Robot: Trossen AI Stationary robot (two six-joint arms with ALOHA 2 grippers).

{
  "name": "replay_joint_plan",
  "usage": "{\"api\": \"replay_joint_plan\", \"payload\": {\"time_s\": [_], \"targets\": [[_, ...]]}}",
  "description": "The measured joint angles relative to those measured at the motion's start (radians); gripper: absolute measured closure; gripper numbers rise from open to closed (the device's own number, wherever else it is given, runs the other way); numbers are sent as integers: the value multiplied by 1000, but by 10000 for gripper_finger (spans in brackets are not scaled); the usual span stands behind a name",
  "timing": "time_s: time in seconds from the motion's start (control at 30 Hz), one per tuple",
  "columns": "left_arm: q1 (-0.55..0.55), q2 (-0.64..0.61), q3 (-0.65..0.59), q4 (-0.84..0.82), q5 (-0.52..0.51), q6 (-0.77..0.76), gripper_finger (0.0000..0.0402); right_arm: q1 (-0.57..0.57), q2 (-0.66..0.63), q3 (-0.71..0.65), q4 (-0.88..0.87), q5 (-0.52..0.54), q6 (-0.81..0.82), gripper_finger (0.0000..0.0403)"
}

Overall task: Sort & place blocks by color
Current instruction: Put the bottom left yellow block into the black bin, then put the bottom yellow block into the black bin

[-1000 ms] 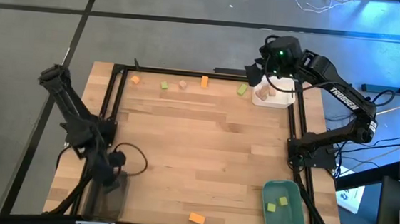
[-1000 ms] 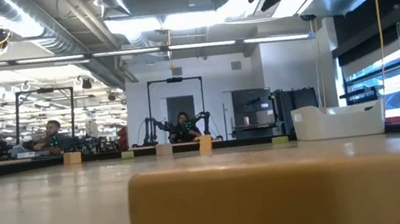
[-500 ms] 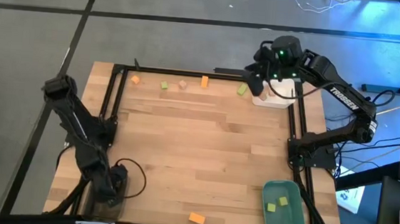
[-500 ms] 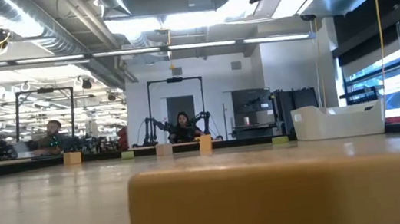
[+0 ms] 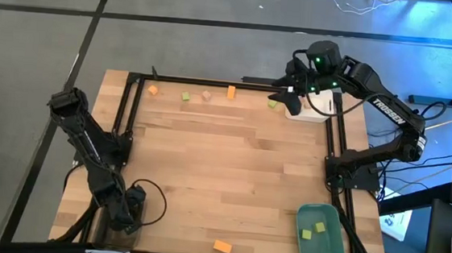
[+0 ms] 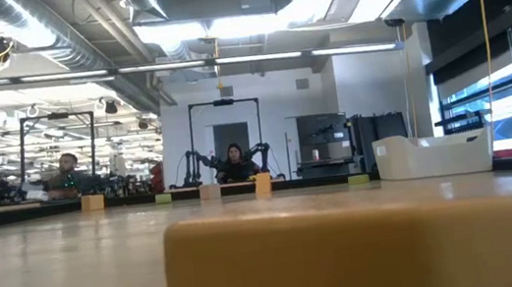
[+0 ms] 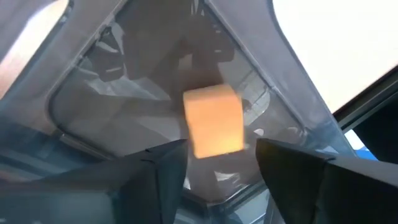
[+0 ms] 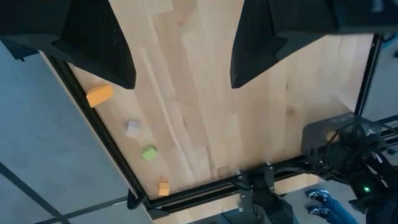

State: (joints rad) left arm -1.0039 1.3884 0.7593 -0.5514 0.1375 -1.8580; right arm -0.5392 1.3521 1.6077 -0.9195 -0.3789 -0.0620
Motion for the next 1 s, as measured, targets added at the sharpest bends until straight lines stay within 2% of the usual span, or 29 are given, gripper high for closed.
{"api": "replay_joint_plan", "payload": {"time_s": [0.1, 0.27, 0.33, 0.5, 0.67, 0.83, 1.0], "targets": [[0, 0, 5, -2, -9, 0, 204, 0, 0, 0, -1, -26, -25, 141], [-1, -16, 44, -31, -77, 1, 204, 12, 0, 0, -14, -142, -112, 141], [-3, -34, 73, -74, -116, 1, 203, 43, 0, 0, -46, -140, -158, 141], [-24, -97, 181, -308, -242, -18, 202, 167, 0, 0, -110, -72, -170, 141], [-27, -162, 312, -583, -317, 8, 202, 305, 0, 0, -136, 3, -45, 141], [-15, -204, 403, -690, -462, 211, 201, 459, 13, 0, -197, 138, 73, 141], [37, -252, 423, -693, -495, 412, 201, 600, 43, 0, -222, 176, 228, 141]]}}
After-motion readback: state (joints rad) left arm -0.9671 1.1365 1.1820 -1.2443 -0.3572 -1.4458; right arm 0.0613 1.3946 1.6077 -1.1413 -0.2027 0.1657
